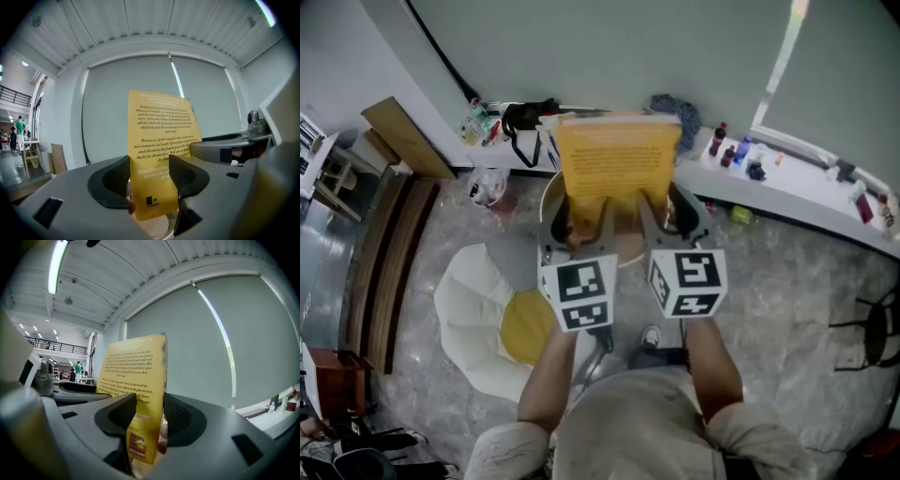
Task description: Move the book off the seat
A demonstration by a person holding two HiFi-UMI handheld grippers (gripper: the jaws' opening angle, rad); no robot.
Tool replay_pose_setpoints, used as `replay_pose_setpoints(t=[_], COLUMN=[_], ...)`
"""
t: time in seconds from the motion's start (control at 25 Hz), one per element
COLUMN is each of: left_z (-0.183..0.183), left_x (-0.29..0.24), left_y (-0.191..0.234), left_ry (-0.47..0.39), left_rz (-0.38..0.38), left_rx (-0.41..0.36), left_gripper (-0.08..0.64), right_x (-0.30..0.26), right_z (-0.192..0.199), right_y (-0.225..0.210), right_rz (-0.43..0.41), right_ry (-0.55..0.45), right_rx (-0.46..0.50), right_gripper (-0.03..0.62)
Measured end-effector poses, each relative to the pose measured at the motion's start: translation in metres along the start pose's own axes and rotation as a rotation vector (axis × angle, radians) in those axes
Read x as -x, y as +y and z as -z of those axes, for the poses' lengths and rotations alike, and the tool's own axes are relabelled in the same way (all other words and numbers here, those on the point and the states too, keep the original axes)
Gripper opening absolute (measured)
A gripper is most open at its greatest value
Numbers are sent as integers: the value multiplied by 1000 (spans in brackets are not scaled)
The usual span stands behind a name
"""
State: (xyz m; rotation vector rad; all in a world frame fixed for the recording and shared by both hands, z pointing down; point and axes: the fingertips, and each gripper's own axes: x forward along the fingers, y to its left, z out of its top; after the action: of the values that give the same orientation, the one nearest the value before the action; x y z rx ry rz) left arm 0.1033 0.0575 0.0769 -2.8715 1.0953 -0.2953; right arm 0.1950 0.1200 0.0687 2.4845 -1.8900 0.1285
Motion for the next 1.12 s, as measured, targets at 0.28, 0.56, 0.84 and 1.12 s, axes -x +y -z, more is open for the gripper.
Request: replay_pose_setpoints(t=[0.28,0.56,0.84,1.12], left_z=[-5,5,16,30], left_x=[-72,-105,-144,-199], left_y=[-69,-89,-74,-12], left_ry=[66,105,109,133], left_rz=[-14,2,12,-24], left_rx=[-20,-30,8,85], left_gripper=[261,255,253,253], right_x=[-27,-43,-83,-168], right_z=[13,31,37,39], right_y=[-99,-132,-138,-114], right_rz=[-25,-7,10,-28], right_ry=[47,75,104,156], right_rx=[-55,-79,-41,20], right_gripper=[195,195,193,193])
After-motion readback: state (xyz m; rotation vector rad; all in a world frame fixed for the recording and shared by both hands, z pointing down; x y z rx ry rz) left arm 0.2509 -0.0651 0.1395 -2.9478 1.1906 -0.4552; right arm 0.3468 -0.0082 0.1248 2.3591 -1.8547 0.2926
